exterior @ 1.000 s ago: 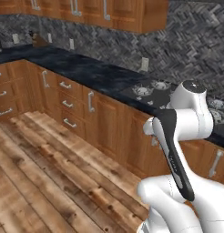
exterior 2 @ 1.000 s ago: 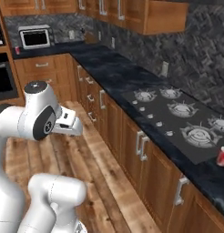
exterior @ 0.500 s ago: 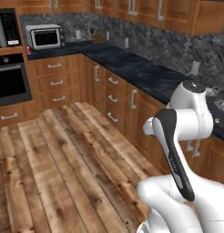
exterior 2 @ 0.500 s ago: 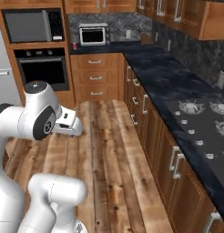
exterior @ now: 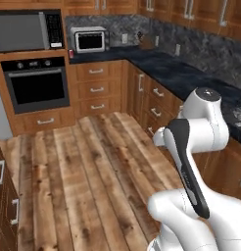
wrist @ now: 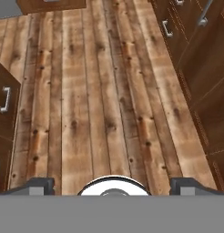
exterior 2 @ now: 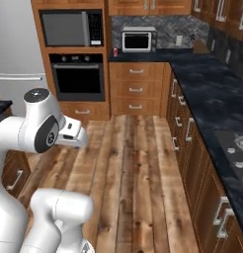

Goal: Four empty soda cans are scattered around the kitchen. Gather all the cans and cluster them next to the stove for recycling.

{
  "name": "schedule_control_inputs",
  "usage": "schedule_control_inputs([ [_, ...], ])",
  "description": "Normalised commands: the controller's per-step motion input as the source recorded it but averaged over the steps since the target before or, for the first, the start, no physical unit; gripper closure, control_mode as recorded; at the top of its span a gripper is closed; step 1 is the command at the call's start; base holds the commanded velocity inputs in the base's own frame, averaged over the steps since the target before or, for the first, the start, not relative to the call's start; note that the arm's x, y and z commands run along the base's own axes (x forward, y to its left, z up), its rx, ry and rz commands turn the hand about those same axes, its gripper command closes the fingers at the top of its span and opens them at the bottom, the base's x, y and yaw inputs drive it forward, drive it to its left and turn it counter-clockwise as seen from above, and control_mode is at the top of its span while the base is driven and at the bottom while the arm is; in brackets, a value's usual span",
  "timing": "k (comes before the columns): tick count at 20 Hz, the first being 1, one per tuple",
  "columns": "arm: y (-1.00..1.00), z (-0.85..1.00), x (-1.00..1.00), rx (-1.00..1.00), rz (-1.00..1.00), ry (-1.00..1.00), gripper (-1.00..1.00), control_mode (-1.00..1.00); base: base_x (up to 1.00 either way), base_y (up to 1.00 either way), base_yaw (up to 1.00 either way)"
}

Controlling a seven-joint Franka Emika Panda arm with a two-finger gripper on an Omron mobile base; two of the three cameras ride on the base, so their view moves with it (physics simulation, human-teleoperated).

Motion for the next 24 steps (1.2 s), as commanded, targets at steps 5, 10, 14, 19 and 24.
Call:
schedule_control_inputs([
  [5,0.0,0.0,0.0,0.0,0.0,0.0,-1.0,1.0,0.94,-0.14,0.23],
  [10,0.0,0.0,0.0,0.0,0.0,0.0,-1.0,1.0,0.89,-0.2,0.19],
  [14,0.0,0.0,0.0,0.0,0.0,0.0,-1.0,1.0,0.87,-0.26,0.15],
  [19,0.0,0.0,0.0,0.0,0.0,0.0,-1.0,1.0,0.92,-0.33,0.12],
  [24,0.0,0.0,0.0,0.0,0.0,0.0,-1.0,1.0,0.91,-0.39,0.1],
])
